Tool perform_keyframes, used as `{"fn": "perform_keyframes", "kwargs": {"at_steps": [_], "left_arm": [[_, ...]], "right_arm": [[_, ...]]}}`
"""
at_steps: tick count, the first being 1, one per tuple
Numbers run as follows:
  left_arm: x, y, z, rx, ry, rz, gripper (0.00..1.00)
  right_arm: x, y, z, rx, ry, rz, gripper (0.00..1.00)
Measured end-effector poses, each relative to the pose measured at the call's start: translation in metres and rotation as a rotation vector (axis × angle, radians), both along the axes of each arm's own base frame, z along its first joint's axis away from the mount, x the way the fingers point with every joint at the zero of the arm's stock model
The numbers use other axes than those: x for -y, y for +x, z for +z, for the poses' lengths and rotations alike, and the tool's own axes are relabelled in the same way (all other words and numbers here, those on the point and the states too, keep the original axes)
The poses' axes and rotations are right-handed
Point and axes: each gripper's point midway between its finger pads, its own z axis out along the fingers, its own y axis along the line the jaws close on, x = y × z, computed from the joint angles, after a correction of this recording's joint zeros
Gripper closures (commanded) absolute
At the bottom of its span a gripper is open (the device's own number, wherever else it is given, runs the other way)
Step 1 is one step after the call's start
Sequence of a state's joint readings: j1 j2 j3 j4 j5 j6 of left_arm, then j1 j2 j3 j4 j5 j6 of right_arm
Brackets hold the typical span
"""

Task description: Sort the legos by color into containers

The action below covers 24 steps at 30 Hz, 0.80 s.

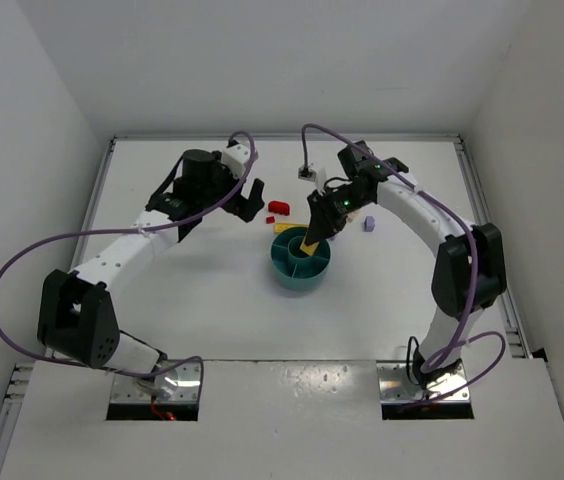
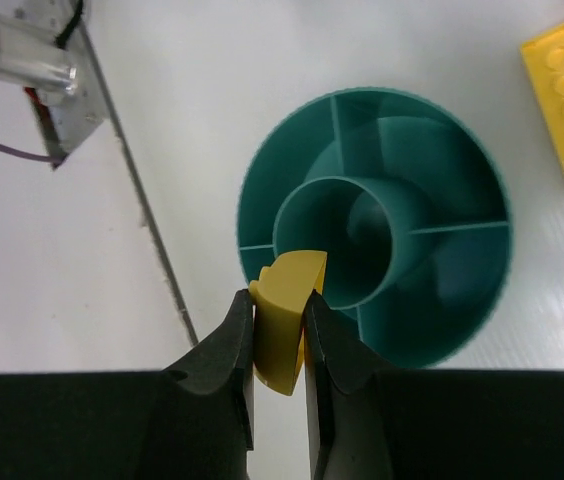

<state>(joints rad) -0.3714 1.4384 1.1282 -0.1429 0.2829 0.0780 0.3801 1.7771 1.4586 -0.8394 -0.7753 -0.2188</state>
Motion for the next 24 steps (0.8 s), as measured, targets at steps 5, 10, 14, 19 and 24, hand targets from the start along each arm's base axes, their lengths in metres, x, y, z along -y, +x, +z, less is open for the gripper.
{"fn": "perform_keyframes", "kwargs": {"at_steps": [5,10,14,19,24], "left_arm": [[-0.004,0.001,-0.002,-0.006,0.007,0.024,0.0],[-0.005,0.002,-0.003,-0.007,0.011,0.034,0.0],[-0.006,0.002,-0.003,-0.007,0.013,0.037,0.0],[-0.006,0.002,-0.004,-0.008,0.013,0.037,0.0],[-0.005,0.004,-0.012,-0.026,0.022,0.036,0.0]], "right_arm": [[-0.006,-0.004,-0.003,-0.011,-0.002,0.027,1.0],[-0.01,0.004,-0.006,0.0,-0.012,0.033,1.0],[-0.011,0.007,-0.009,-0.001,-0.019,0.034,1.0],[-0.012,0.006,-0.011,0.002,-0.03,0.037,0.86],[-0.008,0.009,-0.014,0.017,-0.06,0.028,0.45]]}}
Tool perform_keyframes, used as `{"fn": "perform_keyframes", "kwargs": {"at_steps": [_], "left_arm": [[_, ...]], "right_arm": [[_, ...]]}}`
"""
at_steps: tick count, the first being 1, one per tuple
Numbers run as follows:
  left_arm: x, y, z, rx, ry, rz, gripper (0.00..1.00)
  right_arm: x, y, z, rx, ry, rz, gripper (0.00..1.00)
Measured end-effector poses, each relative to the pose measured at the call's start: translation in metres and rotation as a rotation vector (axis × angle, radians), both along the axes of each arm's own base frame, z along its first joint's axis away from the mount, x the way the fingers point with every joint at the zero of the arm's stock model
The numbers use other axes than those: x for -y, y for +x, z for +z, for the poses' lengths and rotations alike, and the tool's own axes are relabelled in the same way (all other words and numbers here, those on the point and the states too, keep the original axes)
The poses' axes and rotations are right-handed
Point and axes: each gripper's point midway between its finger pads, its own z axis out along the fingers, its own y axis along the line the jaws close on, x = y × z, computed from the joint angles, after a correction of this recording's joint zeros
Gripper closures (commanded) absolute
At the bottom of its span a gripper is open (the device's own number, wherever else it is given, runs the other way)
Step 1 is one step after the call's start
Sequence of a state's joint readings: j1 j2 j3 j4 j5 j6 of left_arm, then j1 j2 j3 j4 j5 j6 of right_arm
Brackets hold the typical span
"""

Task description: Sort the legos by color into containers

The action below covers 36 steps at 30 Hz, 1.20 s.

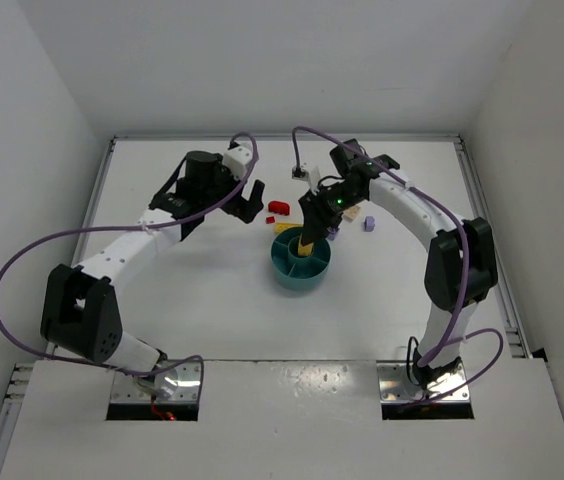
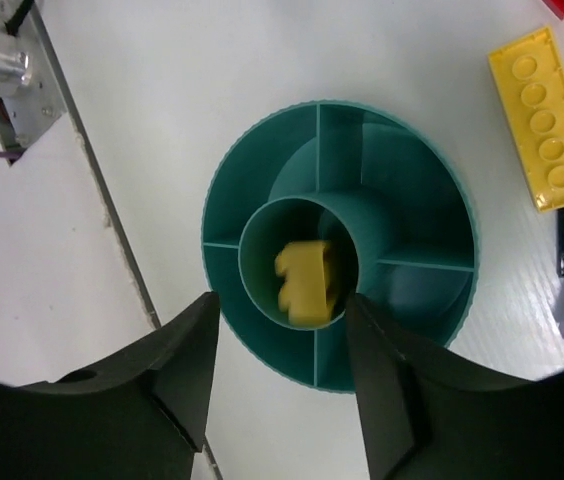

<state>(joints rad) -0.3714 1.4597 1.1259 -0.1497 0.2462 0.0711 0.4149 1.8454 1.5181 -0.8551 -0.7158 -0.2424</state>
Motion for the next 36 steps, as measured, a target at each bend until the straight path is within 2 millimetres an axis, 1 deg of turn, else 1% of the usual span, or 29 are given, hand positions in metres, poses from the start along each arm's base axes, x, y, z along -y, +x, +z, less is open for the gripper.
{"fn": "perform_keyframes", "kwargs": {"at_steps": [1,4,7,9,10,11,13,14,18,20,21,23,26,30,36], "left_arm": [[0.0,0.0,-0.003,-0.007,0.003,-0.002,0.0],[0.003,0.0,-0.014,-0.029,0.015,-0.027,0.02],[0.009,-0.002,-0.024,-0.052,0.014,-0.074,0.06],[0.015,-0.003,-0.034,-0.075,0.014,-0.115,0.13],[0.018,-0.003,-0.041,-0.093,0.017,-0.135,0.16],[0.02,-0.003,-0.051,-0.122,0.022,-0.155,0.21],[0.026,0.0,-0.069,-0.17,0.03,-0.186,0.27],[0.029,0.003,-0.079,-0.194,0.034,-0.198,0.31],[0.036,0.011,-0.116,-0.267,0.063,-0.243,0.38],[0.037,0.013,-0.129,-0.288,0.079,-0.262,0.39],[0.038,0.015,-0.133,-0.293,0.087,-0.271,0.41],[0.042,0.023,-0.136,-0.288,0.101,-0.302,0.41],[0.05,0.037,-0.136,-0.262,0.118,-0.372,0.42],[0.059,0.05,-0.136,-0.232,0.126,-0.481,0.42],[0.065,0.045,-0.156,-0.262,0.128,-0.584,0.42]], "right_arm": [[0.001,0.001,-0.001,0.003,-0.004,0.0,0.4],[0.001,0.001,-0.001,0.01,-0.009,0.001,0.34],[0.001,0.002,-0.001,0.013,-0.008,0.002,0.34],[0.0,0.004,0.0,0.019,-0.006,0.002,0.34],[0.0,0.004,0.001,0.021,-0.004,0.002,0.34],[0.0,0.005,0.001,0.026,-0.003,0.002,0.34],[0.0,0.007,0.002,0.035,-0.008,-0.001,0.34],[0.001,0.009,0.003,0.041,-0.012,-0.004,0.36],[0.002,0.019,0.007,0.083,-0.032,-0.02,0.36],[0.006,0.026,0.009,0.106,-0.046,-0.036,0.36],[0.007,0.028,0.01,0.114,-0.054,-0.041,0.36],[0.01,0.031,0.009,0.124,-0.07,-0.051,0.36],[0.012,0.035,0.01,0.132,-0.081,-0.066,0.36],[0.017,0.047,0.019,0.165,-0.09,-0.098,0.37],[0.018,0.056,0.027,0.197,-0.103,-0.113,0.37]]}}
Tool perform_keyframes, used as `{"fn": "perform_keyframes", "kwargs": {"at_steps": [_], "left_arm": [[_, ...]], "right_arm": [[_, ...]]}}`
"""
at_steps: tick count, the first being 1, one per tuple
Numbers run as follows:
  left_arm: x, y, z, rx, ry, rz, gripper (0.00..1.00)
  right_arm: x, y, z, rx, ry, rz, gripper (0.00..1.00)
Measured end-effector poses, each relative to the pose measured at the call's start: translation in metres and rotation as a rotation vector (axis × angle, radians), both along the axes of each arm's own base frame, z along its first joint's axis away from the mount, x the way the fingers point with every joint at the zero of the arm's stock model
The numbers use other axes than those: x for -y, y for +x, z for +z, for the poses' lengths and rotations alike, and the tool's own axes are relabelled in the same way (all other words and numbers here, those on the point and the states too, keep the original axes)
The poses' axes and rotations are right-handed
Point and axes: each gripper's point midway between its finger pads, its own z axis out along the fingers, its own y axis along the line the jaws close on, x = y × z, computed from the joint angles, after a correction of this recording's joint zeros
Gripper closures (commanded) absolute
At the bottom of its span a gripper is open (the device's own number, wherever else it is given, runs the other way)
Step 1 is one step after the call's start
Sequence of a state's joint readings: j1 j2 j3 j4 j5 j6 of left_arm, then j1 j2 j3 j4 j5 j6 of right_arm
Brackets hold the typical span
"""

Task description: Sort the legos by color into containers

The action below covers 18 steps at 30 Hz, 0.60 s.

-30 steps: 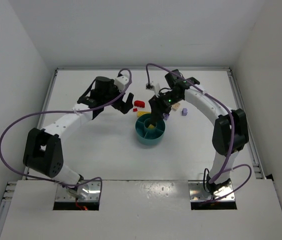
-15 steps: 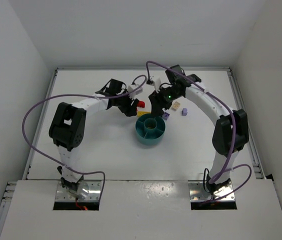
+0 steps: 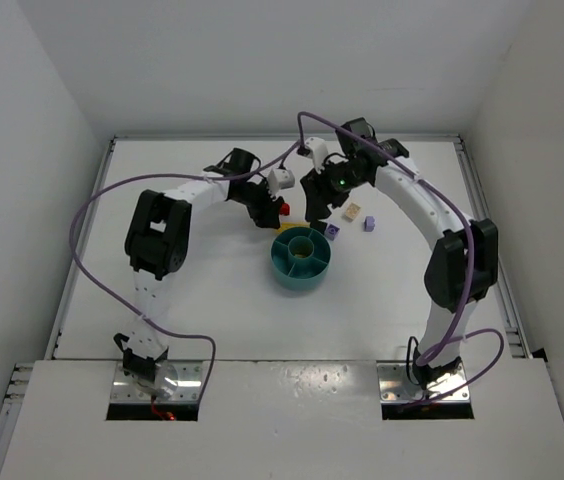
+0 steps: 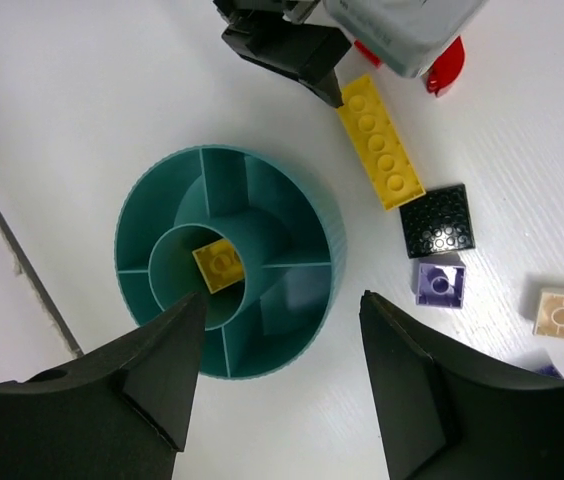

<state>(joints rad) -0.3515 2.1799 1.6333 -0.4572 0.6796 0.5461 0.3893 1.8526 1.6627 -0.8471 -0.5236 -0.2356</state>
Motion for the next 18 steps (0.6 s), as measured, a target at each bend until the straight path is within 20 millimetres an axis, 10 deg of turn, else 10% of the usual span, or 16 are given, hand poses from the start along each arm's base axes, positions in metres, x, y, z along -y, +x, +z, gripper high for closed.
{"fn": "perform_keyframes", "kwargs": {"at_steps": [18], "left_arm": [[0.015,-0.02,-0.017,0.004,0.106,-0.192,0.42]], "right_arm": [[0.025,0.046,0.035,0.022,0.076,-0.209,0.3]]}}
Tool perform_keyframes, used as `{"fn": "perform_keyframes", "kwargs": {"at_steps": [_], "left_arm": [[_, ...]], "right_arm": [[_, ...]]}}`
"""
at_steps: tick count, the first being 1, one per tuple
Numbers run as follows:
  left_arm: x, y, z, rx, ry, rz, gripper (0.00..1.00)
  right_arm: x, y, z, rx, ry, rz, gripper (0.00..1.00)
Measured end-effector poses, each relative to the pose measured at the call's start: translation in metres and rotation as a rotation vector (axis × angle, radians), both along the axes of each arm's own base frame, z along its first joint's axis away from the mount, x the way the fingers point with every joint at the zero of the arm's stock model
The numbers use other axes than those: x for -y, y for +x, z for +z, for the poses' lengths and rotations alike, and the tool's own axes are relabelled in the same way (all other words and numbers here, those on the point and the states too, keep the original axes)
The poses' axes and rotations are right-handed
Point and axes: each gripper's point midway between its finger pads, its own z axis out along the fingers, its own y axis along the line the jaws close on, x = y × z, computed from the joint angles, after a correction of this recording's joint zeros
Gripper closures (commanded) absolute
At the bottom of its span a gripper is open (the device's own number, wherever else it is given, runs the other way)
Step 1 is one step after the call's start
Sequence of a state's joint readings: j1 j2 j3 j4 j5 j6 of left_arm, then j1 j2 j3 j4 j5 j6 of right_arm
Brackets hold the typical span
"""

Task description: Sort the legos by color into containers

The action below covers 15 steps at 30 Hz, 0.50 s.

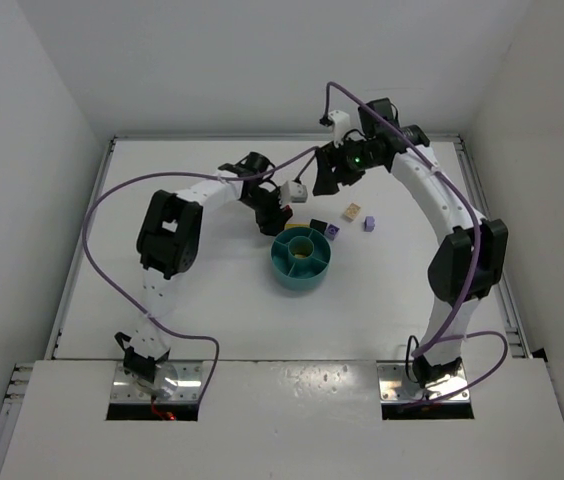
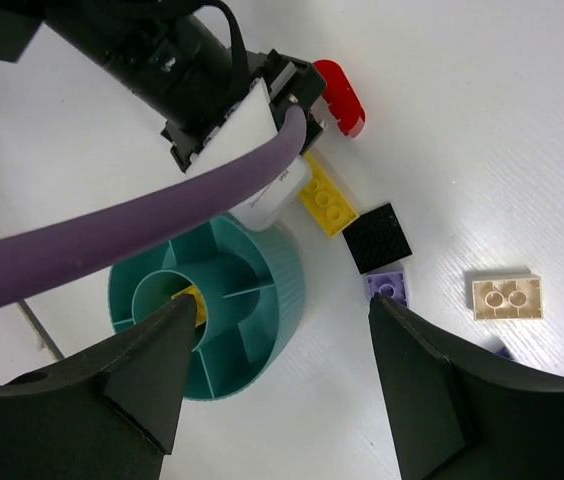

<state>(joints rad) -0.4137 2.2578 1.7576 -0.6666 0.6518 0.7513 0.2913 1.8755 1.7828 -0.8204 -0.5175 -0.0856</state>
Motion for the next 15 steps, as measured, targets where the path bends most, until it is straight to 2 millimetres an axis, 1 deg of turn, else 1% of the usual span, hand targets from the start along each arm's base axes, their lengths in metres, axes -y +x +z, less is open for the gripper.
{"fn": "perform_keyframes", "kwargs": {"at_steps": [5,13,15], "left_arm": [[0.001,-0.002,-0.004,0.005,0.032,-0.01,0.41],[0.007,0.013,-0.009,0.036,0.072,0.014,0.41],[0.009,0.014,-0.01,0.041,0.082,0.018,0.44]], "right_arm": [[0.003,0.003,0.002,-0.007,0.014,-0.013,0.3],[0.009,0.006,0.001,-0.02,0.021,-0.039,0.3],[0.011,0.007,0.001,-0.02,0.021,-0.043,0.3]]}}
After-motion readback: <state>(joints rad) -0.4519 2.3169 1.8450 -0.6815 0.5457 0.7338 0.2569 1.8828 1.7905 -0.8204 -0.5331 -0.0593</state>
